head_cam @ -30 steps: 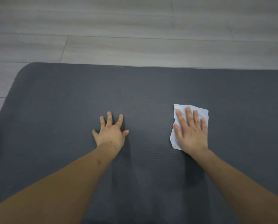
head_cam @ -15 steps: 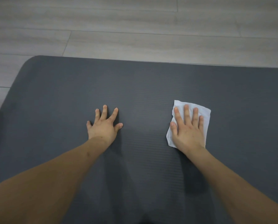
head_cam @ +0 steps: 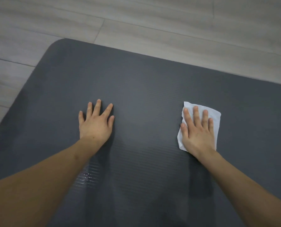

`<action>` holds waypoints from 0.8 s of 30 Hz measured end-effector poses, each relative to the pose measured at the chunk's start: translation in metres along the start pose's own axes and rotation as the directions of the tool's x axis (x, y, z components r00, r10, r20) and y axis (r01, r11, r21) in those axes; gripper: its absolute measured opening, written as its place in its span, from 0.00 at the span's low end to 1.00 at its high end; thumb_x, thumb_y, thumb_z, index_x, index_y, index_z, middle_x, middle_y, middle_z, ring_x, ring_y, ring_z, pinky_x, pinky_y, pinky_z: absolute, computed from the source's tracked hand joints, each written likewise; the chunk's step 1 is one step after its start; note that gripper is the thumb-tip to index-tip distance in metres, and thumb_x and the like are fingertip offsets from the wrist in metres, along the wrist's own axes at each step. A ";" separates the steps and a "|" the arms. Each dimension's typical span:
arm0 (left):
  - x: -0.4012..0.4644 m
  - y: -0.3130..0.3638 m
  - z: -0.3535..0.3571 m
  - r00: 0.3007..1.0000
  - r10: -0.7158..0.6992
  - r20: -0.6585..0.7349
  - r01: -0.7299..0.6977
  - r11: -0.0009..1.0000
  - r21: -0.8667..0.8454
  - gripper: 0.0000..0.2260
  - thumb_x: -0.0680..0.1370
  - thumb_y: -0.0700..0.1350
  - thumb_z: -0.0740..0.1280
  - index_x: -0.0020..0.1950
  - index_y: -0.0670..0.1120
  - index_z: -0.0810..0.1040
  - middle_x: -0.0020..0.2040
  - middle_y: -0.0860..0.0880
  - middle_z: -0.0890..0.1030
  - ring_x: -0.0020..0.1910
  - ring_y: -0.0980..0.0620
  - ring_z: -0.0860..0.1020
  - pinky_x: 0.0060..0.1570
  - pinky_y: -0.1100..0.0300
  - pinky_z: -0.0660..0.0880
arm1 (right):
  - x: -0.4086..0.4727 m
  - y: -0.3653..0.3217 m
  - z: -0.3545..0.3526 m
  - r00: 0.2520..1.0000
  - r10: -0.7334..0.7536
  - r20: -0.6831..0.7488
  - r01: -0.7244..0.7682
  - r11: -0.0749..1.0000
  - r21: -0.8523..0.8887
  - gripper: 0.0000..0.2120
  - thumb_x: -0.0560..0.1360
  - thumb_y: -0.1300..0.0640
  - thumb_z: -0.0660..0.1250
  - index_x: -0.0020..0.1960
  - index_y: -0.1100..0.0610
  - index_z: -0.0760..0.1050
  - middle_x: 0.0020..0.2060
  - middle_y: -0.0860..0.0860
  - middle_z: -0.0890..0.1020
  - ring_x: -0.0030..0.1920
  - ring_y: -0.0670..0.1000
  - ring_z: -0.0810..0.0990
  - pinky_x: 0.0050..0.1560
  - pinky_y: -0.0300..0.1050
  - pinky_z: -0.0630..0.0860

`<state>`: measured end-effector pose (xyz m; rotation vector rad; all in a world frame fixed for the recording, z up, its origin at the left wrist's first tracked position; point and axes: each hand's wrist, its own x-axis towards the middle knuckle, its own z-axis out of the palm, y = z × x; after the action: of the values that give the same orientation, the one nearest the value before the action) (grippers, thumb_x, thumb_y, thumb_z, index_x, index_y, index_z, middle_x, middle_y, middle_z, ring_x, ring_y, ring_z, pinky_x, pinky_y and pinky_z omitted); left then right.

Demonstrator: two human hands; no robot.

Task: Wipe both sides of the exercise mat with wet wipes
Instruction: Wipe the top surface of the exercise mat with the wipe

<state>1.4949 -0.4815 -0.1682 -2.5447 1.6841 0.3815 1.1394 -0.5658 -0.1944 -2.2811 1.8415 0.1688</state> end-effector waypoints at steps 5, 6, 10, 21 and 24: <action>0.014 -0.032 -0.002 0.998 -0.049 -0.030 0.047 0.998 -0.044 0.25 0.83 0.64 0.47 0.81 0.64 0.52 0.84 0.50 0.47 0.82 0.44 0.44 0.77 0.34 0.48 | 0.002 -0.007 0.001 1.000 0.005 -0.003 -0.005 1.000 -0.016 0.28 0.85 0.39 0.37 0.83 0.40 0.34 0.83 0.47 0.37 0.82 0.58 0.35 0.81 0.60 0.39; 0.015 -0.035 -0.002 0.998 -0.063 -0.029 0.061 0.996 -0.067 0.25 0.83 0.64 0.47 0.81 0.64 0.53 0.84 0.50 0.47 0.82 0.44 0.44 0.76 0.33 0.48 | 0.002 -0.007 0.001 1.000 0.005 -0.003 -0.005 1.000 -0.016 0.28 0.84 0.39 0.37 0.83 0.40 0.34 0.83 0.46 0.37 0.82 0.58 0.35 0.81 0.60 0.39; 0.015 -0.044 0.000 0.998 -0.040 -0.048 0.037 0.997 -0.063 0.25 0.83 0.63 0.47 0.81 0.64 0.52 0.84 0.50 0.48 0.82 0.44 0.45 0.77 0.34 0.48 | 0.002 -0.022 -0.002 1.000 -0.023 0.002 0.023 1.000 -0.006 0.30 0.82 0.42 0.36 0.84 0.41 0.37 0.84 0.46 0.38 0.82 0.57 0.35 0.81 0.60 0.40; 0.012 -0.065 0.002 0.997 -0.008 -0.082 0.004 0.999 -0.048 0.25 0.84 0.61 0.47 0.82 0.62 0.53 0.84 0.50 0.48 0.82 0.46 0.45 0.78 0.38 0.49 | 0.023 -0.103 0.000 0.998 -0.064 0.008 0.064 0.998 -0.007 0.31 0.81 0.46 0.38 0.83 0.42 0.37 0.83 0.48 0.38 0.82 0.59 0.35 0.81 0.61 0.38; 0.013 -0.079 0.000 0.995 -0.069 -0.074 0.064 0.996 -0.065 0.25 0.84 0.61 0.46 0.82 0.62 0.52 0.84 0.51 0.48 0.82 0.45 0.44 0.78 0.36 0.46 | 0.033 -0.155 0.002 0.980 -0.198 0.023 0.198 0.980 -0.025 0.31 0.82 0.47 0.40 0.84 0.44 0.39 0.84 0.49 0.40 0.82 0.60 0.35 0.81 0.61 0.39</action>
<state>1.5715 -0.4620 -0.1781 -2.6855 1.6316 0.3424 1.2982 -0.5661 -0.1896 -2.4533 1.5988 0.1859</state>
